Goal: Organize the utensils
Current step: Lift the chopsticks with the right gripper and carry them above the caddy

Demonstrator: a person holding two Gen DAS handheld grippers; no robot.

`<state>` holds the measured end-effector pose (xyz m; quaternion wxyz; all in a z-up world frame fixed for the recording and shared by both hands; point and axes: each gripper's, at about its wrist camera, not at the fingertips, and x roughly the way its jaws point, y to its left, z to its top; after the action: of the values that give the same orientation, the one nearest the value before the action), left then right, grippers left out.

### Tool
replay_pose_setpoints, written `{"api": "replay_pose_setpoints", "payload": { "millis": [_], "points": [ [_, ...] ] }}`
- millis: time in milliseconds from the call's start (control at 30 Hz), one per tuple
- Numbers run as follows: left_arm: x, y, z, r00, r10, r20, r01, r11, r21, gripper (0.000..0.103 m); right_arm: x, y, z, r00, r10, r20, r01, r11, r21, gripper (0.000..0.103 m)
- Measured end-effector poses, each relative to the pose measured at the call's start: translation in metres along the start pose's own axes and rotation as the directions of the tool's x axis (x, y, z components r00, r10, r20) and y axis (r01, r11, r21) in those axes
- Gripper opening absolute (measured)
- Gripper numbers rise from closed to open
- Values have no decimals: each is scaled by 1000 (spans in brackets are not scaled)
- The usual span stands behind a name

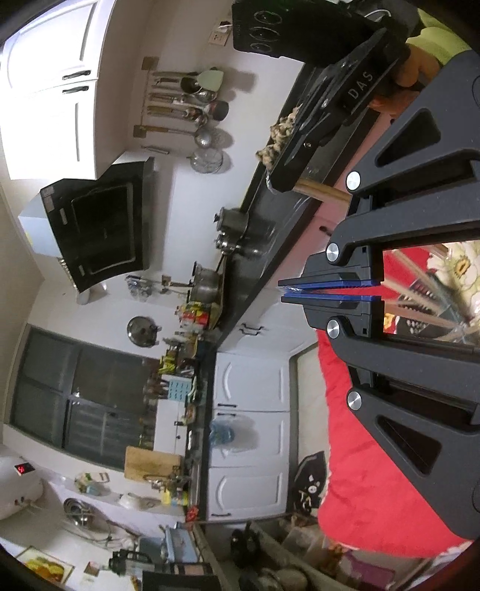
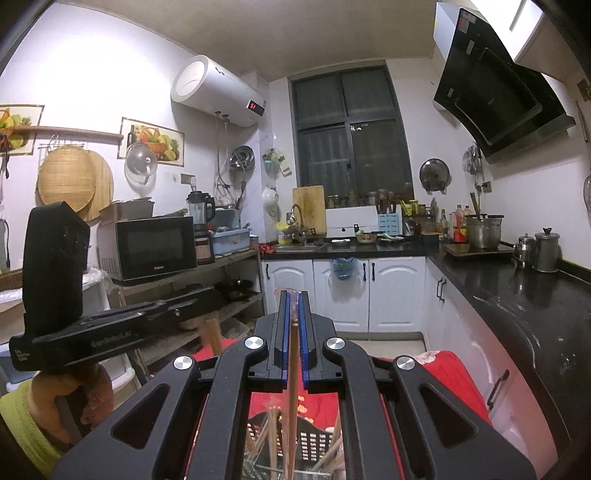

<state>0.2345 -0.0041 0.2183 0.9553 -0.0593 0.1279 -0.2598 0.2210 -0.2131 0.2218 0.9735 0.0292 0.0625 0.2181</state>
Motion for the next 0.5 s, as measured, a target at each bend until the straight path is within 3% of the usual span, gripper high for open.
{"api": "replay_pose_setpoints", "payload": {
  "millis": [500],
  "points": [
    [-1,43,-8,995,100,11,-100,994,-42,1,32,-2,-6,1000,10,-2,-10,1000,-4,5]
  ]
}}
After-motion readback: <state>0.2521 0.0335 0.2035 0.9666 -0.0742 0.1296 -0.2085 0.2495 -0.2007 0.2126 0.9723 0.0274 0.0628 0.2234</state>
